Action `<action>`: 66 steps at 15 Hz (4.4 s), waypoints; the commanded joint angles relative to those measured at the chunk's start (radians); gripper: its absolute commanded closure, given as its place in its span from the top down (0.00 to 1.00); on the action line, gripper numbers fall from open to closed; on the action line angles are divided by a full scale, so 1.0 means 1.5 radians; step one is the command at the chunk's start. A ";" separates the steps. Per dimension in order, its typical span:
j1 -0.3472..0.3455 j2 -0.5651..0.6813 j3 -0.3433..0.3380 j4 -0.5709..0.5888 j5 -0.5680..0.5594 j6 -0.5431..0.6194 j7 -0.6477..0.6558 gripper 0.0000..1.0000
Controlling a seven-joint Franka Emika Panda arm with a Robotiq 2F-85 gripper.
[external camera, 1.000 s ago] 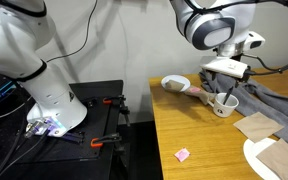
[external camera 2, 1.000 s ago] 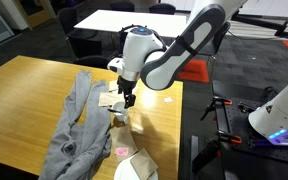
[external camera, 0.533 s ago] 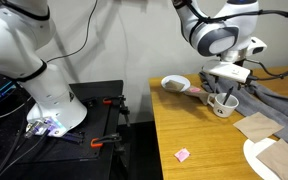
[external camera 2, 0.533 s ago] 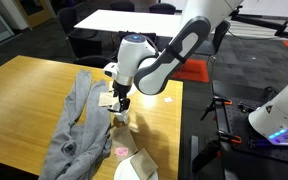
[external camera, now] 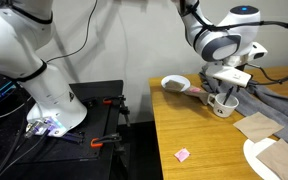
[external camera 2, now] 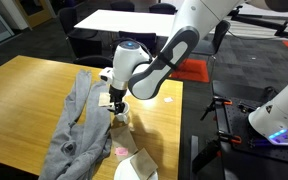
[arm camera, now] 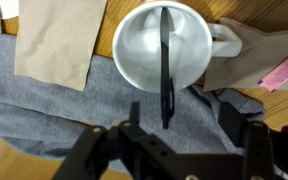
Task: Remove the pen from the mug and put it on the table
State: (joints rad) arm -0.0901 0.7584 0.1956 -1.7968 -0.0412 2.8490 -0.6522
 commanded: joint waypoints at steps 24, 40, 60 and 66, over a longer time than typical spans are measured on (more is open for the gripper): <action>0.026 -0.055 -0.024 -0.060 -0.055 0.099 0.122 0.04; 0.063 -0.345 -0.059 -0.309 -0.106 -0.100 0.178 0.04; 0.004 -0.172 0.017 -0.320 -0.092 -0.066 -0.095 0.04; 0.057 -0.146 -0.033 -0.271 -0.167 -0.150 -0.130 0.04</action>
State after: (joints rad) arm -0.0467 0.5239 0.1869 -2.2545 -0.2369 2.7006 -0.8399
